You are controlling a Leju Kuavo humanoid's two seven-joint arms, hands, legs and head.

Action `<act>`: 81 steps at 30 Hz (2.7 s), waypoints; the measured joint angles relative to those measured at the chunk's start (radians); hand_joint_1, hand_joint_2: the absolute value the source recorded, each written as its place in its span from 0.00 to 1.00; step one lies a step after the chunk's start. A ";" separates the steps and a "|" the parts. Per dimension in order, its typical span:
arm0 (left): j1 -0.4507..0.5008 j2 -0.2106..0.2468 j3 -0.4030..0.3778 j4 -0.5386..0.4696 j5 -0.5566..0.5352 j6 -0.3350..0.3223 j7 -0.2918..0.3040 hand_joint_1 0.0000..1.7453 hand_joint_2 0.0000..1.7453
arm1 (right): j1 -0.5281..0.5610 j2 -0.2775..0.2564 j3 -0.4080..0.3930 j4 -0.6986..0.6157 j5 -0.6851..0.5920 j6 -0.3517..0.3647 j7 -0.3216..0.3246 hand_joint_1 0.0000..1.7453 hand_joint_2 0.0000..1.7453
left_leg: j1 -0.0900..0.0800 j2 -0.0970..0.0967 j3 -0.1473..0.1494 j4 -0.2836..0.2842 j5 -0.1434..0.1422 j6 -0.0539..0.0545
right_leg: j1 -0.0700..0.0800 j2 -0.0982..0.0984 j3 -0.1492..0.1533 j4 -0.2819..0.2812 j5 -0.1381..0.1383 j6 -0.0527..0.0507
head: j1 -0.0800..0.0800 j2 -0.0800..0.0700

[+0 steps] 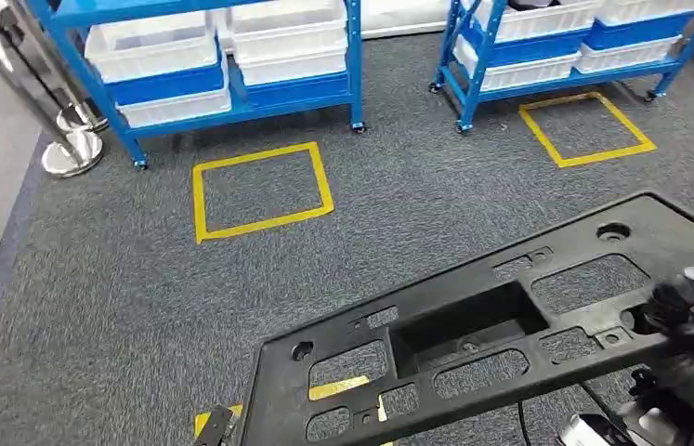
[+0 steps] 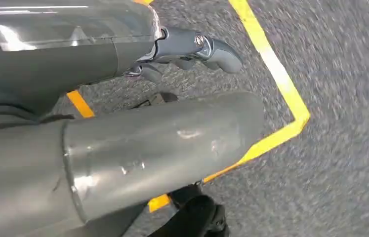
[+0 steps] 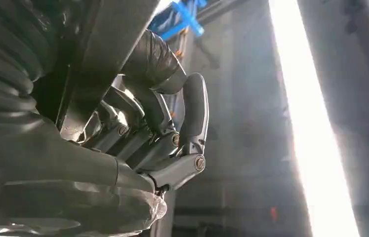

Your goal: Take the parts from the cabinet and place them on the table.

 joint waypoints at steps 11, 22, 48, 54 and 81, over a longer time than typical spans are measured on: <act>-0.044 0.048 -0.023 0.000 -0.022 -0.032 -0.016 0.00 0.00 | -0.005 0.040 -0.012 -0.008 0.022 0.000 -0.004 1.00 1.00 | -0.010 -0.114 0.047 -0.077 0.061 0.040 | -0.006 0.134 -0.024 -0.003 0.031 0.021 | 0.000 0.000; -0.039 0.027 -0.030 -0.002 -0.024 -0.037 -0.036 0.00 0.00 | 0.017 0.058 -0.027 -0.044 0.045 0.000 0.001 1.00 1.00 | -0.002 0.039 0.046 -0.125 0.092 0.048 | -0.007 0.000 -0.054 0.108 -0.021 0.057 | 0.001 0.000; -0.027 0.048 -0.058 0.000 -0.058 -0.056 -0.047 0.00 0.00 | 0.075 0.109 -0.037 -0.105 0.084 0.000 -0.010 1.00 1.00 | 0.000 -0.023 0.053 -0.128 0.089 0.053 | 0.005 0.029 -0.116 0.192 -0.097 0.042 | 0.002 0.000; -0.028 0.048 -0.060 0.000 -0.058 -0.056 -0.048 0.00 0.00 | 0.075 0.106 -0.037 -0.105 0.084 0.000 -0.010 1.00 1.00 | -0.001 0.053 0.035 -0.091 0.071 0.035 | -0.003 -0.061 0.017 -0.007 -0.012 0.058 | 0.003 0.000; -0.041 0.058 -0.061 -0.002 -0.048 -0.053 -0.033 0.00 0.00 | -0.019 0.102 0.016 -0.052 0.082 0.000 -0.014 1.00 1.00 | 0.005 0.010 0.033 -0.117 0.092 0.051 | 0.005 0.021 -0.131 0.240 -0.098 0.052 | 0.005 0.000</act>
